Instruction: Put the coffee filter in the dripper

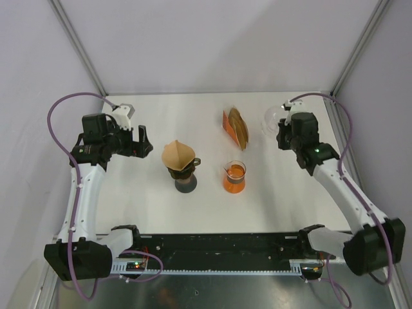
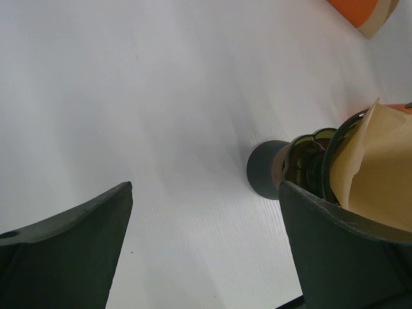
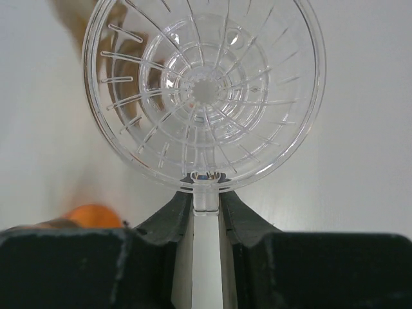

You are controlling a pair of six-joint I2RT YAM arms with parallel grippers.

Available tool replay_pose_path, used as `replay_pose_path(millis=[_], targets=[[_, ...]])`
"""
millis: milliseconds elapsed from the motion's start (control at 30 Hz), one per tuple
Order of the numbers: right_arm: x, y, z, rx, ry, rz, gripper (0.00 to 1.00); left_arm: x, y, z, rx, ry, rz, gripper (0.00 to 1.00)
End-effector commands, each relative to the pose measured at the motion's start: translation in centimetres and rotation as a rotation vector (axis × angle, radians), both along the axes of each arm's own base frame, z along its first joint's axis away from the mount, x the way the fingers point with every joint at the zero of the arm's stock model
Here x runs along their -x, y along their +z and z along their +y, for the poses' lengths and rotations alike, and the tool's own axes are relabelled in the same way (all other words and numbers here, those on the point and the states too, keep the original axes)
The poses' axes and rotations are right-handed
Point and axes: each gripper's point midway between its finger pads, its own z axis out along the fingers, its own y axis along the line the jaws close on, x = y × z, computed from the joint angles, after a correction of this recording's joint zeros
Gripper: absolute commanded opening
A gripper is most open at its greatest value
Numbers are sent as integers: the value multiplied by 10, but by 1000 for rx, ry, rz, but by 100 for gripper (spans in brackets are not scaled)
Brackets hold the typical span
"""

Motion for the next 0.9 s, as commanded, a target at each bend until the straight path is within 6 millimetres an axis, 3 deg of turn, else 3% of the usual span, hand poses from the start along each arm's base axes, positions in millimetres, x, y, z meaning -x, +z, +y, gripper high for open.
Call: replay_pose_path(millis=[0,200,367,600,867], targets=[[32,55,52,-99,256,-77,0,-4,14,1,-7,-14,-51,100],[101,44,113,-40,546,18,0,-2,16,1,-9,-11,-58,100],[139,30,135,24,692,103,0,0,19,0,-6,-12,-68,100],[149,22,136,21,704,154,0,2,19,1,-11,-7,-73,100],[142,16,134,70,687,174,0,3,19,2,-13,-6,-75,100]])
